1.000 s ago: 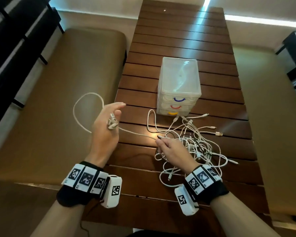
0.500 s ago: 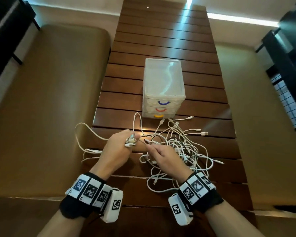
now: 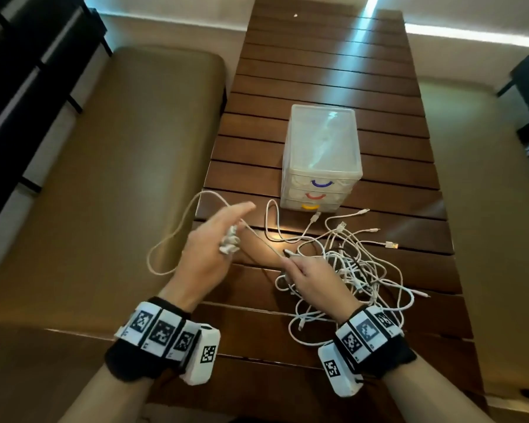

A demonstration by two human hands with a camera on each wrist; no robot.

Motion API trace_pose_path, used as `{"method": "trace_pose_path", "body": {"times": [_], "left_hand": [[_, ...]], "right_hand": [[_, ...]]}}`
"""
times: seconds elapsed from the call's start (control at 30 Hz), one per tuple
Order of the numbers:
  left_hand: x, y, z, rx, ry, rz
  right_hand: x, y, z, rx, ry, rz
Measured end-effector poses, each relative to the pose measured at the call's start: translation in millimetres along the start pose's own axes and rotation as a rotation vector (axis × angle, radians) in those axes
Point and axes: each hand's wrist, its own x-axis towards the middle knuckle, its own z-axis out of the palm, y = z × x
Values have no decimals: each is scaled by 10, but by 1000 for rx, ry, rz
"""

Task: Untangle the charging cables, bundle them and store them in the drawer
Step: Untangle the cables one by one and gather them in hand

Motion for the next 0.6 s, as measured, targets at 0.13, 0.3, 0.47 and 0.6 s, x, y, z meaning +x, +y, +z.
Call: {"method": "trace_pose_path", "body": {"times": [0.13,0.3,0.47,0.6], "left_hand": [[-112,142,297,261,-405,-69],[-160,145,269,295,-355,-102],[-137,-169,-36,78,-58,-151],[-236,-93,-179,-52,62,-177]], "right_hand": [[-26,-138,-3,42,11,-72],[-104,-124,-52,57,10,-104],[-118,-99,-50,127,37,-104],[22,-239,47,50,14,-150]]}}
